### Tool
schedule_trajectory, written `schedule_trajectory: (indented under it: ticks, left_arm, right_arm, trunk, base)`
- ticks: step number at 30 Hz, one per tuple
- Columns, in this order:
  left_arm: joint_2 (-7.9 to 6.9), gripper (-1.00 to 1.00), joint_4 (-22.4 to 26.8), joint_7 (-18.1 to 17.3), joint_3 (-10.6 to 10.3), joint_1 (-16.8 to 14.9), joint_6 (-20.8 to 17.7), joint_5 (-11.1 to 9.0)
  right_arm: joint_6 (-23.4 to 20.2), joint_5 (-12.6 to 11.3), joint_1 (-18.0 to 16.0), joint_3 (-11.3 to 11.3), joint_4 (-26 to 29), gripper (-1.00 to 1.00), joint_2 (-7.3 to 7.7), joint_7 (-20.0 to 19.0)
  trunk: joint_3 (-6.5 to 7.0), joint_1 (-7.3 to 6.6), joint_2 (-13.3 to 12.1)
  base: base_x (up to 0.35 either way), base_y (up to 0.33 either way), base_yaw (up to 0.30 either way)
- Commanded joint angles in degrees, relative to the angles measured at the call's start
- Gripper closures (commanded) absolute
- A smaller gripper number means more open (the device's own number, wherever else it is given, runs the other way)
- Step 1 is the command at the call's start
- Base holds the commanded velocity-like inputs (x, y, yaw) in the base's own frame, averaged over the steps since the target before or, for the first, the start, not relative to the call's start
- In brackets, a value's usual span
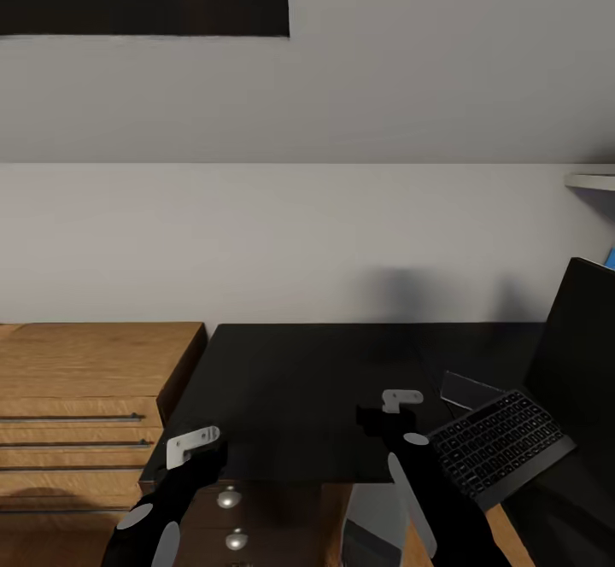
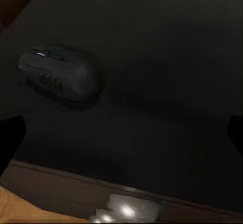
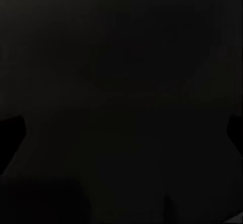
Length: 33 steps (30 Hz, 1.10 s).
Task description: In the bedroom, organize the workspace by keeping the computer under the desk, ensuring the monitor is on the desk, placing the keyboard on the desk next to the monitor, placing the mouse on the desk next to the keyboard, moving the folder from the swivel chair onto the desk next to the mouse, stacking the notebook on top of the folder with the pen on top of the notebook, and positioning the swivel chair next to the desk.
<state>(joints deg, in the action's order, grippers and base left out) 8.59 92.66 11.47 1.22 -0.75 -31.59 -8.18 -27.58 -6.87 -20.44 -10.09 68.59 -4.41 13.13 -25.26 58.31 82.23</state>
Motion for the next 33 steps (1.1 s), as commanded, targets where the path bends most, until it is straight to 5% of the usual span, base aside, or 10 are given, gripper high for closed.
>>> schedule_trajectory:
  ticks: [1, 33]
  left_arm:
    - [0.02, -1.00, 0.1, 0.4, 0.0, 0.0, -0.2, -0.6]
    - [0.08, -1.00, 0.1, 0.4, -0.1, 0.0, 0.0, -0.5]
  right_arm:
    - [-0.2, -0.6, 0.0, -0.2, 0.1, -1.00, 0.02, 0.6]
    - [0.6, -0.7, 0.0, -0.3, -0.6, -1.00, 0.04, 0.3]
  trunk:
    - [-0.07, -0.02, 0.0]
    - [-0.07, -0.02, 0.0]
  base:
    - [-0.232, 0.208, 0.000]
    - [-0.260, 0.191, 0.000]
